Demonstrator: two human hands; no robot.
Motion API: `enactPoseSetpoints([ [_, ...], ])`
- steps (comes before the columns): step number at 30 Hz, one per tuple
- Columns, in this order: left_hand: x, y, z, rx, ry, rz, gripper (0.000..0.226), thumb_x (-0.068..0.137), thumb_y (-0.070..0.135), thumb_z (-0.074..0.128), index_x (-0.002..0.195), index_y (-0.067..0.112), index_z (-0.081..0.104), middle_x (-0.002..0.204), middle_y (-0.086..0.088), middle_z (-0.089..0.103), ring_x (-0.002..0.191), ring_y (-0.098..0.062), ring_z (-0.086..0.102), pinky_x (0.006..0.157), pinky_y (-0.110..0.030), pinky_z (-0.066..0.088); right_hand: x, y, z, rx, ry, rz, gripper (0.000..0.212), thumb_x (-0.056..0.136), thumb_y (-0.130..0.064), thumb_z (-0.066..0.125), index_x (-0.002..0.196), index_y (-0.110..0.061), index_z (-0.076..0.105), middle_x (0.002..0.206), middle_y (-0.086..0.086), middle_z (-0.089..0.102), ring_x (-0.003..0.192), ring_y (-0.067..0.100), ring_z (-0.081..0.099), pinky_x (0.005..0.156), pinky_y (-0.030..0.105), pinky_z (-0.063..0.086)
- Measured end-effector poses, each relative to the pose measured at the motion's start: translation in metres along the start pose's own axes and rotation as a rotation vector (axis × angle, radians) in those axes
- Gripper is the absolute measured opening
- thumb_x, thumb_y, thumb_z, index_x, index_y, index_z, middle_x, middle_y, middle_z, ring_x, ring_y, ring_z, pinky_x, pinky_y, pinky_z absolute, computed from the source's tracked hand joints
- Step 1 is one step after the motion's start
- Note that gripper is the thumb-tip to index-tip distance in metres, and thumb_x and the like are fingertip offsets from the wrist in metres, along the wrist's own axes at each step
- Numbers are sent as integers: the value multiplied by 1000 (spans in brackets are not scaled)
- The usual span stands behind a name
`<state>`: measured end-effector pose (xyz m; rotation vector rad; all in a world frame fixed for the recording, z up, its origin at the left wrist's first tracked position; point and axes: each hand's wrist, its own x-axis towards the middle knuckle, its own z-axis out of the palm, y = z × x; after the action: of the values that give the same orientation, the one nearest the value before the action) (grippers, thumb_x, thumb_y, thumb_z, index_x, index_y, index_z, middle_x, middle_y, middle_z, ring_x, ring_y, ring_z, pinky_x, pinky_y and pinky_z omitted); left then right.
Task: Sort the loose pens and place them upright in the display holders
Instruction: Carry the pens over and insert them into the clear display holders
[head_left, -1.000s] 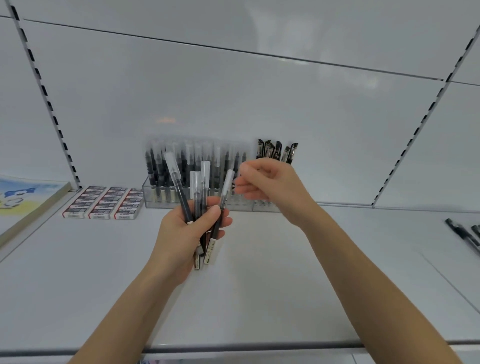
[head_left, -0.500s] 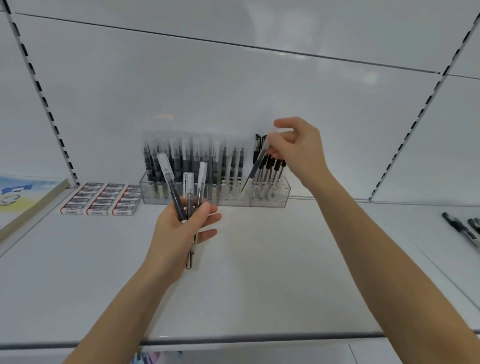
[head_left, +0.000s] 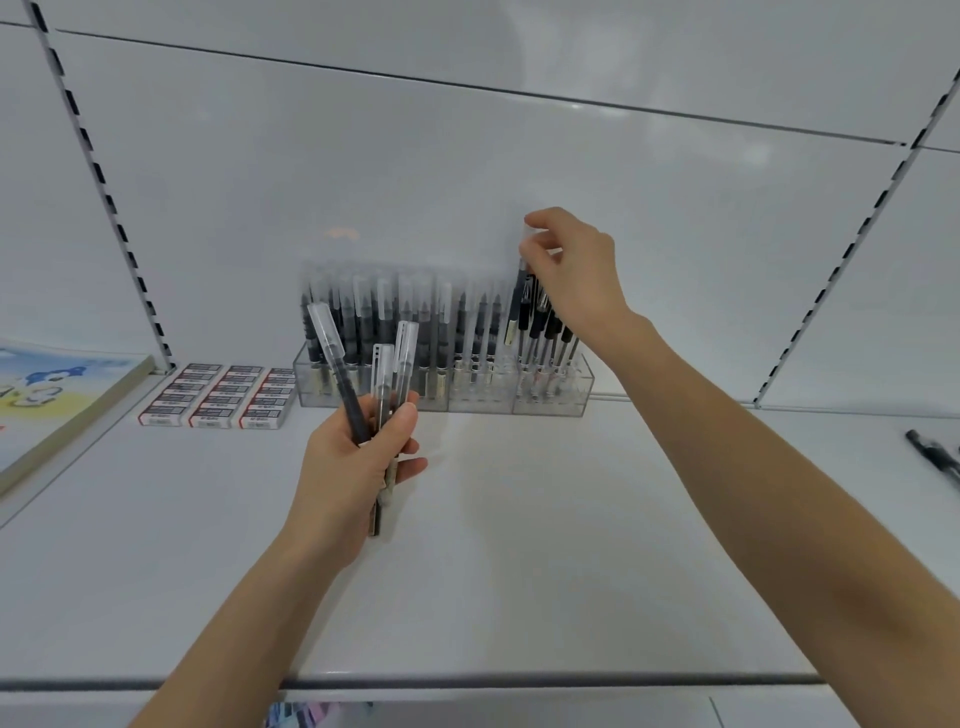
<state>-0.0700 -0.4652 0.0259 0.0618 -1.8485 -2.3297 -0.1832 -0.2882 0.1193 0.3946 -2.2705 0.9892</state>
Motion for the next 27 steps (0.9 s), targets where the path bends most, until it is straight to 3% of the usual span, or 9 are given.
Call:
enactPoseSetpoints([
  [4,0,0,0,4,-8,-3,8,88,13,56,90,16,64,72,-1,55,66,-10,55,60,-19,57,3,0,-2,-10,-30,22,29,93,-10,47,120,-6,56,101,15,64,84,19,56,83,30,48],
  [10,-1,3,1,-3,-14,-3,6,87,12,57,89,14,62,75,-2,60,64,-8,62,64,-24,56,-4,6,4,-82,-119,49,29,93,-8,46,120,-2,54,98,17,65,80,22,58,77,26,47],
  [15,-2,4,1,-40,-13,-20,7,87,10,57,89,16,59,75,-4,67,60,-6,66,62,-26,56,-2,5,11,-301,-217,47,27,93,-3,40,108,13,54,102,31,63,95,43,60,84,50,49],
  [20,-3,4,-1,-27,-22,-22,5,88,11,55,89,13,60,72,-2,72,63,-9,68,57,-22,57,0,5,14,-350,-307,80,23,91,-1,42,99,16,54,103,34,61,94,46,62,81,55,50],
  [22,-4,5,0,-26,-23,-26,5,88,11,55,90,12,60,76,-3,71,62,-8,68,57,-21,57,-4,5,9,-281,-255,82,21,93,-7,46,107,7,54,96,29,64,86,40,65,79,49,52],
  [24,-5,7,1,-30,-31,-18,5,88,10,55,89,12,60,81,-6,69,62,-7,68,56,-20,57,-17,-1,1,-92,-135,118,27,94,-14,48,117,-1,53,84,17,67,70,25,68,71,35,56],
  [27,-6,8,5,-40,-52,-10,6,88,9,55,89,11,60,81,-7,66,60,-7,68,55,-20,56,-46,-17,-4,303,-192,258,17,90,-19,56,101,-8,62,73,4,67,58,10,65,57,19,54],
])
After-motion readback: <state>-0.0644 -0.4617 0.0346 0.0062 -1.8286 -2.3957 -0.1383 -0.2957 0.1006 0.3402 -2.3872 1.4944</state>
